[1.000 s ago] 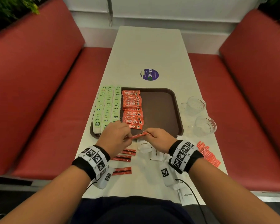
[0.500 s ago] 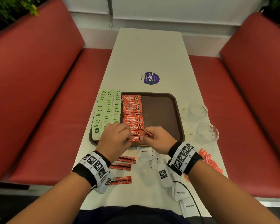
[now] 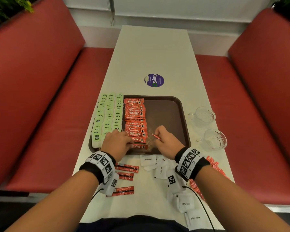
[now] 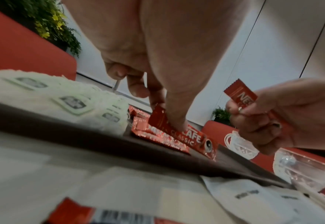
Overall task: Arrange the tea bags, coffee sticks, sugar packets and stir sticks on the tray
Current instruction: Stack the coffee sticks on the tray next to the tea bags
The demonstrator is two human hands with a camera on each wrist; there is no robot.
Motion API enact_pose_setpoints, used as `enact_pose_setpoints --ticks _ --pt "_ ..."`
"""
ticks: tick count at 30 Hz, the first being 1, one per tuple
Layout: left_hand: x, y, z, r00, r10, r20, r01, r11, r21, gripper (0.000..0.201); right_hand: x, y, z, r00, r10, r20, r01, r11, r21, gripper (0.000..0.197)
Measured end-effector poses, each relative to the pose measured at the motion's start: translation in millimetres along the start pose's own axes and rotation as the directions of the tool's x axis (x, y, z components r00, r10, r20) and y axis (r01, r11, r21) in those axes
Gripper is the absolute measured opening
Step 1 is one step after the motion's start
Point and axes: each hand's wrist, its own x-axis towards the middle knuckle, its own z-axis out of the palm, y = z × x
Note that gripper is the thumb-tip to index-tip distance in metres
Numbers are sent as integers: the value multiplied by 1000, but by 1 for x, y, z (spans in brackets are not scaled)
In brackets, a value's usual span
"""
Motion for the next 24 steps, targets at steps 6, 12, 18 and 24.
enact_pose_setpoints --ticks 6,12,18,24 --pt "19 3 12 996 -82 24 80 994 80 20 0 7 -4 999 28 15 -27 999 -19 14" --pt "27 3 13 999 -46 6 45 993 109 29 4 12 -4 999 32 15 -31 998 -58 14" --pt "36 3 10 999 -14 51 7 992 126 24 13 16 -2 998 39 49 -31 989 -145 5" --pt "46 3 7 999 4 45 -8 995 98 21 18 18 -1 996 27 83 -11 982 -188 7"
